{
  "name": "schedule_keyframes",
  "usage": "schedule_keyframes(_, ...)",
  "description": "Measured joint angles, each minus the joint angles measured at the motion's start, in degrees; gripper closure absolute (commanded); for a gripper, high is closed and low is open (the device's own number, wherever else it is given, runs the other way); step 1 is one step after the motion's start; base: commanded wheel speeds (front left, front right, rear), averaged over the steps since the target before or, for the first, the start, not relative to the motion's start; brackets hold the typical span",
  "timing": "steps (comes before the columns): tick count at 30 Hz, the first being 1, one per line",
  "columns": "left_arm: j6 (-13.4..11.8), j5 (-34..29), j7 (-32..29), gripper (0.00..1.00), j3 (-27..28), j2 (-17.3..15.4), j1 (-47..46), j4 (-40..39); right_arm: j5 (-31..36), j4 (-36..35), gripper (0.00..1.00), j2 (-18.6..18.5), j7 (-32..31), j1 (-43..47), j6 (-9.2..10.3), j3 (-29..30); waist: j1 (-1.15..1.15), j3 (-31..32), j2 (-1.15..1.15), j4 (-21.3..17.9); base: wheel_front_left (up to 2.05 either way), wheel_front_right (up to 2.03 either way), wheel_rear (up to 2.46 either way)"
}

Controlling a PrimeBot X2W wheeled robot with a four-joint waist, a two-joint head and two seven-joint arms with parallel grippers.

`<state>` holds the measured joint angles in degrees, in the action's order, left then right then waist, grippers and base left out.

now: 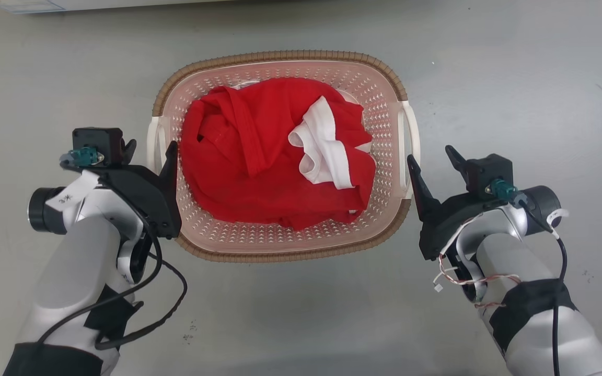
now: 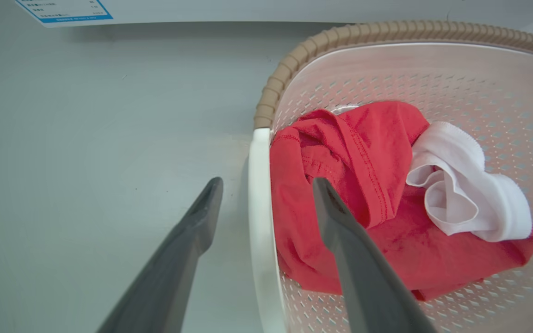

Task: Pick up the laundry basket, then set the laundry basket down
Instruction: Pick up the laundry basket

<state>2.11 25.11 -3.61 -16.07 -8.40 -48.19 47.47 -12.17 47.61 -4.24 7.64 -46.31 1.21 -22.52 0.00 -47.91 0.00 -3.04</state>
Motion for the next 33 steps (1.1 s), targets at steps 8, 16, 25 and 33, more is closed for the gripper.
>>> schedule_keyframes(8, 0.94, 2.58, -3.37, 0.00, 1.14, 1.36, -3.16, 6.02, -1.13, 5.17, 0.00, 0.52, -2.09, -4.38, -0.82, -0.85, 0.00, -0.72, 0.00, -0.21, 0.00, 0.00, 0.00)
schedule_keyframes(16, 1.44, 3.49, -5.69, 0.00, 1.79, 2.40, -5.87, 10.35, -2.40, 9.38, 0.00, 0.74, -4.83, -8.13, -2.22, -1.92, 0.00, -1.75, 0.00, -0.17, 0.00, 0.00, 0.00)
schedule_keyframes(25, 2.00, 3.66, -6.89, 1.00, 1.55, 3.76, -9.04, 14.45, -7.27, 9.71, 1.00, 0.60, -6.59, -9.84, -2.23, -5.59, 0.00, -3.21, 0.01, 1.11, 0.00, 0.00, 0.00)
schedule_keyframes(33, 2.56, 4.68, -6.87, 1.00, 1.90, 4.58, -10.13, 17.03, -10.12, 10.71, 1.00, 0.63, -6.84, -11.01, -2.12, -7.15, -0.01, -3.31, 0.00, 1.70, 0.00, 0.00, 0.00)
